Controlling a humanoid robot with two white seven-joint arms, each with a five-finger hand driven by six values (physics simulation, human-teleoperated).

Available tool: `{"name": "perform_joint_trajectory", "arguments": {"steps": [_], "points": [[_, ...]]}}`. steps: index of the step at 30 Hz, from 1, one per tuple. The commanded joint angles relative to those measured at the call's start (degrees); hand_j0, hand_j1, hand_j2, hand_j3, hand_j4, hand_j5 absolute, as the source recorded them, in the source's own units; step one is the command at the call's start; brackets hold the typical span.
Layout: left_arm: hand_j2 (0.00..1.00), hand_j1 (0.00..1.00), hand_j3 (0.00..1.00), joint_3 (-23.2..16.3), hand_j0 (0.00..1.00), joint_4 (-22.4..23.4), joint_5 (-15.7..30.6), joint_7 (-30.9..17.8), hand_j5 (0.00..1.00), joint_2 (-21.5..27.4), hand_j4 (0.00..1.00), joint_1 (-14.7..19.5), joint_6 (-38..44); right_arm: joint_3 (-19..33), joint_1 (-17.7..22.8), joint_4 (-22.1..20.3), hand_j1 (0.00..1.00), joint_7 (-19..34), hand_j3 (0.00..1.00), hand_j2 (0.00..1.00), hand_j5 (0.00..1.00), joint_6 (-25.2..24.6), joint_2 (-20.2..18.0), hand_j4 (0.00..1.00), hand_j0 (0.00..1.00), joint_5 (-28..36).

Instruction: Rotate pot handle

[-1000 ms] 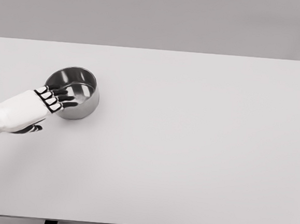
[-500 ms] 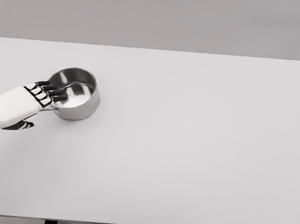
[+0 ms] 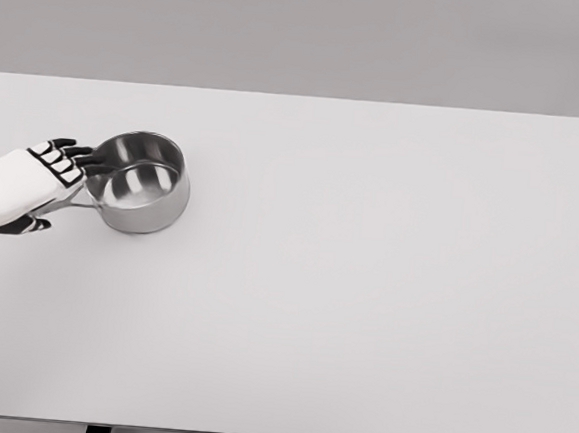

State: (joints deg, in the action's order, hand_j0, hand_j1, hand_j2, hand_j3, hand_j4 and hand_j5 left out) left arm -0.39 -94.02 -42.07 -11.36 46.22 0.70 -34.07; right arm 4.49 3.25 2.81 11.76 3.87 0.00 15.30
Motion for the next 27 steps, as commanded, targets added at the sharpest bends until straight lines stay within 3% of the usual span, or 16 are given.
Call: {"name": "perform_joint_trajectory", "arguments": {"steps": [1, 27], "points": [[1.0, 1.0, 1.0, 0.0, 1.0, 1.2, 0.3, 0.0, 1.0, 0.0, 1.0, 0.0, 0.1, 0.0, 0.0, 0.0, 1.0, 0.0, 1.0, 1.0, 1.0, 0.0, 0.0, 1.0, 1.0, 0.0], [1.0, 1.0, 1.0, 0.0, 1.0, 8.4, 0.3, 0.1, 1.0, -1.2, 1.0, 6.9, 0.1, 0.0, 0.0, 0.0, 1.0, 0.0, 1.0, 1.0, 1.0, 0.0, 0.0, 1.0, 1.0, 0.0]]}}
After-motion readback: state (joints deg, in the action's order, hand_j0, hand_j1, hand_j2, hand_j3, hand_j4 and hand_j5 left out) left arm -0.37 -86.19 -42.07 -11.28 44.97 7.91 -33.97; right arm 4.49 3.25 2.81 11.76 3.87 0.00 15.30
